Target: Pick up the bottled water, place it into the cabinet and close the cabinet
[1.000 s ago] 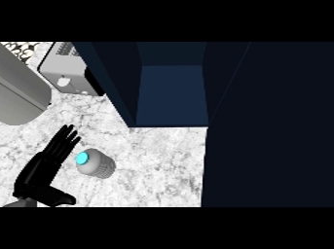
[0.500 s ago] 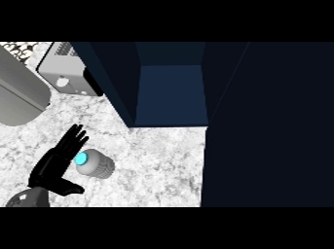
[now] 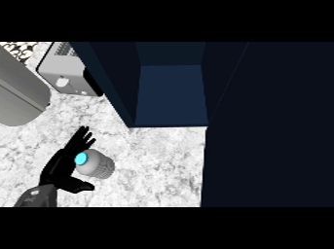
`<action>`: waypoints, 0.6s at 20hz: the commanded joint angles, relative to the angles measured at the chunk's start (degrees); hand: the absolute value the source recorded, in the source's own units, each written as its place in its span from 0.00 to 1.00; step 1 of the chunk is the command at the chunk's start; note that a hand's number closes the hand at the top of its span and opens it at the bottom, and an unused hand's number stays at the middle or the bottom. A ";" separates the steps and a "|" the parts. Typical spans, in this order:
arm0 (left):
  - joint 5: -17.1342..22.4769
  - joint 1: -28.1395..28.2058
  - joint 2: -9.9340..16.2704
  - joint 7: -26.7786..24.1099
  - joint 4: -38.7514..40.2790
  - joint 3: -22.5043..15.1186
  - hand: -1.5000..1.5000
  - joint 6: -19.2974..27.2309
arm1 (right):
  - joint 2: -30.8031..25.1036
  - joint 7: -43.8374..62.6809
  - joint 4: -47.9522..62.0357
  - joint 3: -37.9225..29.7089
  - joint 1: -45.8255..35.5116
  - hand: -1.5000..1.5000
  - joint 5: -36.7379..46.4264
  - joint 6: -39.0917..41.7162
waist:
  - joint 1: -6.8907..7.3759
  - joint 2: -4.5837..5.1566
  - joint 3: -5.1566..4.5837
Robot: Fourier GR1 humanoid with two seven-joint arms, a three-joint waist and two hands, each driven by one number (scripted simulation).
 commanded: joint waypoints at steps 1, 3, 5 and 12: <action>-1.13 -0.68 -2.45 -6.31 4.83 -0.91 0.00 -2.84 | 0.80 -1.81 3.09 1.37 -0.47 0.00 0.94 0.68 | -0.19 0.14 -0.14; -0.96 -2.53 -0.55 -7.16 7.22 -0.36 0.00 -4.62 | 0.37 0.81 1.58 0.18 -2.42 0.00 -0.14 -0.54 | -0.30 0.30 -0.19; -0.44 -1.25 -1.73 -6.58 6.39 -0.78 0.00 -5.67 | 0.39 -1.09 0.37 1.62 1.69 0.00 0.74 0.52 | -0.39 0.09 -0.15; 2.20 -4.72 -3.16 -1.64 7.81 -0.11 0.00 -9.81 | -1.25 1.34 -0.35 0.21 0.02 0.00 -1.52 1.09 | -0.52 0.22 -0.18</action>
